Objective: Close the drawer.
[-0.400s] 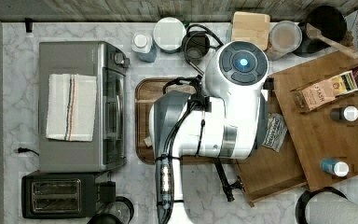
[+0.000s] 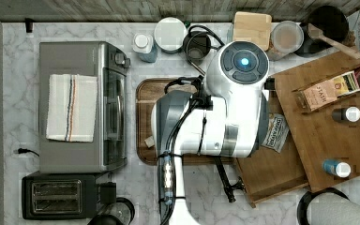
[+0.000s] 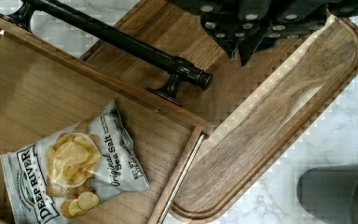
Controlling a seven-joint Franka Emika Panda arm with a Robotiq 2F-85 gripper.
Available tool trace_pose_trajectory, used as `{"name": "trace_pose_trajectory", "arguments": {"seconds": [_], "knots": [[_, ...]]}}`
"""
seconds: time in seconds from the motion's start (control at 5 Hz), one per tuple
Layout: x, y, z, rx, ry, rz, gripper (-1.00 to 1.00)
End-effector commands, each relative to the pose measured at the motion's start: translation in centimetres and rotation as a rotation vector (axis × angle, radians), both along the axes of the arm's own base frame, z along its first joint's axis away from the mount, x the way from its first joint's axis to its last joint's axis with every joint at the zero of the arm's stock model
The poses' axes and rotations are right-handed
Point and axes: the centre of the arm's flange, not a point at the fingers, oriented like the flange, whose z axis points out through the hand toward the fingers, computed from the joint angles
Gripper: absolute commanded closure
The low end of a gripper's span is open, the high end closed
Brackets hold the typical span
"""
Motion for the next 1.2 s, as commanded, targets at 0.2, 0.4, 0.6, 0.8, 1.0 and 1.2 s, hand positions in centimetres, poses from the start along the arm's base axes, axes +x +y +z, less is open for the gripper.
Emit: {"name": "trace_pose_trajectory", "arguments": {"seconds": [0.2, 0.4, 0.6, 0.8, 1.0, 1.2], "knots": [[-1.4, 1.9, -0.8, -0.015, -0.018, 0.165, 1.0], [-3.1, 3.3, -2.6, 0.042, -0.057, 0.249, 1.0], [-4.2, 5.8, -3.7, 0.044, -0.085, 0.318, 1.0], [-6.3, 7.1, -5.2, 0.034, -0.096, 0.434, 1.0], [-9.2, 8.4, -6.7, 0.021, -0.118, 0.568, 1.0], [-11.9, 9.0, -9.0, 0.017, -0.128, 0.712, 1.0]]}}
